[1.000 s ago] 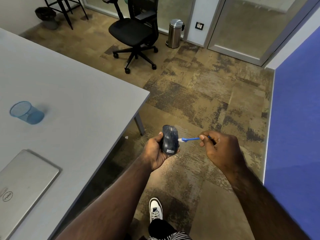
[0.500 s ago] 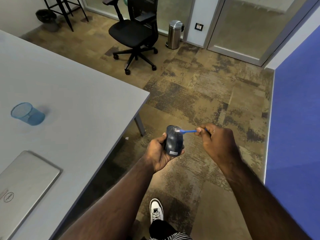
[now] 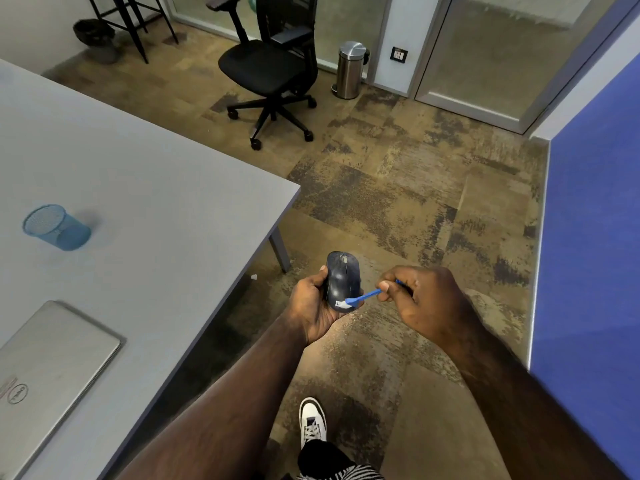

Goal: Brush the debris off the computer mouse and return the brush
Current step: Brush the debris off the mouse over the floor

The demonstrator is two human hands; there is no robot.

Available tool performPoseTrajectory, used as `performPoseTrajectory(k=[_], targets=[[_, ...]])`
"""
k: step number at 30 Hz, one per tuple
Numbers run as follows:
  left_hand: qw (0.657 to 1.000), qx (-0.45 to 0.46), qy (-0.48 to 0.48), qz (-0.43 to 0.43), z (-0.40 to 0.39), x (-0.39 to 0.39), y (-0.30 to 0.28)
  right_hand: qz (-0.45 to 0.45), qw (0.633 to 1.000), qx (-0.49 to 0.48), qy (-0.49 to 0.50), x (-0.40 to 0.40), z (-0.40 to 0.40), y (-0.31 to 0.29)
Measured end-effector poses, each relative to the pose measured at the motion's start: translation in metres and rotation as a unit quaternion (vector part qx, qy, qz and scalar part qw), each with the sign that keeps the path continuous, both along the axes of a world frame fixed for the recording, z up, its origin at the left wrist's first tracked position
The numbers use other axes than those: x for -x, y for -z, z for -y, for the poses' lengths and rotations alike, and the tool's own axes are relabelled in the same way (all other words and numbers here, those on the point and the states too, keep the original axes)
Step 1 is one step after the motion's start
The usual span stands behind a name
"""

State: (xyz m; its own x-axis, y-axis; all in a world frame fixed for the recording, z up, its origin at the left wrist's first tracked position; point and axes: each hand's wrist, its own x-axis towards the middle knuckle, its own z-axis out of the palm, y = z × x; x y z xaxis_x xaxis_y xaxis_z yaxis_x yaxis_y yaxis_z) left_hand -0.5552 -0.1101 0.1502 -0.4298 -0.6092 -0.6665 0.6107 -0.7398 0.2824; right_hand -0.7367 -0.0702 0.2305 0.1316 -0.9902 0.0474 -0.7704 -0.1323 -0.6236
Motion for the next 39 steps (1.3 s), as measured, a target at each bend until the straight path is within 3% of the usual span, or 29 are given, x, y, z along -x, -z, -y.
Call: performPoseTrajectory(k=[7,14,20,29,34,39], targets=[[1.000,0.017,0.004,0.003,0.005,0.002,-0.002,-0.013,1.000,0.003,0.002,-0.006,-0.009,0.008],[1.000,0.008,0.014,-0.004,0.005,-0.002,-0.002,-0.024,0.985,0.097,0.141,0.004,-0.001,0.001],[0.999,0.011,0.031,0.012,0.001,-0.001,0.001,-0.003,0.996,0.056,0.067,-0.001,-0.001,0.000],[0.996,0.025,0.075,0.044,-0.006,0.002,0.003,-0.029,0.989,0.065,0.127,-0.005,0.025,0.010],[0.996,0.031,0.068,0.055,-0.005,0.002,0.001,0.002,0.996,0.043,0.077,-0.010,0.021,0.003],[0.996,0.024,0.068,0.052,-0.003,-0.004,0.002,-0.037,0.991,0.064,0.114,-0.008,0.022,0.004]])
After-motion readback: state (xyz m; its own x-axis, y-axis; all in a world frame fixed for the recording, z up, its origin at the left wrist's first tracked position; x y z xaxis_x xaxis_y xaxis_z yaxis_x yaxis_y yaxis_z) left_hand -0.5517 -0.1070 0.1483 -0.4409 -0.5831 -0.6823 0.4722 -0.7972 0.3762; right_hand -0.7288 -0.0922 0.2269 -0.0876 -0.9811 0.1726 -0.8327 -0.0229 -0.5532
